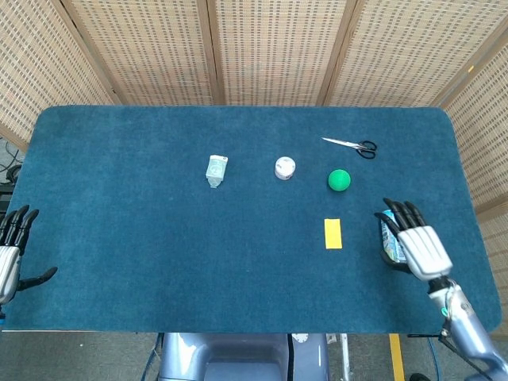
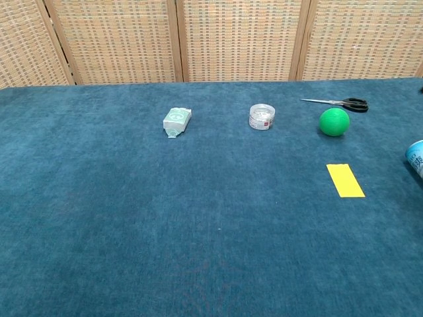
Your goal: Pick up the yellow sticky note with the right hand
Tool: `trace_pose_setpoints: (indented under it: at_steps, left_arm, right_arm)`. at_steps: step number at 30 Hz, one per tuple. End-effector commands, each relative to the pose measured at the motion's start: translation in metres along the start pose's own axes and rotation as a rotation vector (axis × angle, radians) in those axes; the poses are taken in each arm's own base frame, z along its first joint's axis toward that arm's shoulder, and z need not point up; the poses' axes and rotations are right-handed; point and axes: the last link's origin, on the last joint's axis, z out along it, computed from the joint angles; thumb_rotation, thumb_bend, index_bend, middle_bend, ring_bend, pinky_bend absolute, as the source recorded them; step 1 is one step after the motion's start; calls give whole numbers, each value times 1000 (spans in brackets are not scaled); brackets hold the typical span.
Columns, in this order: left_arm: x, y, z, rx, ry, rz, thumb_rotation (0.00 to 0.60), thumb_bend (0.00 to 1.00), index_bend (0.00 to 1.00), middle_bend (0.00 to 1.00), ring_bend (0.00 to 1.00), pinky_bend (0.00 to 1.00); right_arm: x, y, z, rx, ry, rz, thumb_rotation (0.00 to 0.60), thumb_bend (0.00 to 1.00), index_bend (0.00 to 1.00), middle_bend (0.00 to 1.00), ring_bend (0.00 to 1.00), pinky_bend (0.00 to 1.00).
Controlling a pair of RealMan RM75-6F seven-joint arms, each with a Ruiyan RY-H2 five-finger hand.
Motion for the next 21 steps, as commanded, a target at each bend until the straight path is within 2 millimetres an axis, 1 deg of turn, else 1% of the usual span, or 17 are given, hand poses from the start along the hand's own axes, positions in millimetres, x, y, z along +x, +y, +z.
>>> trace_pose_setpoints:
  at_steps: [1,7,11,15,21]
  left_arm:
    - [-1,-1,2,7,-8,2,600,0,0,0,0,0]
    - [-3,-2,5,14,-19,2,600,0,0,0,0,0]
    - [-4,-2,7,16,-24,2,600,0,0,0,0,0]
    - [-4,-3,8,21,-29,1,600,0,0,0,0,0]
    - [-6,-4,11,27,-42,2,600,0,0,0,0,0]
  right_arm:
    - [6,-12,47,27,-62,-35,600,461,192,0,0,0]
    - [-10,-20,77,-10,-147,-87,600,479,203,0,0,0]
    - [-23,-24,92,-38,-183,-104,600,497,228,0,0,0]
    - [-36,-28,100,-48,-203,-121,600,513,258,0,0,0]
    - [-52,-33,108,-55,-212,-142,600,517,272,0,0,0]
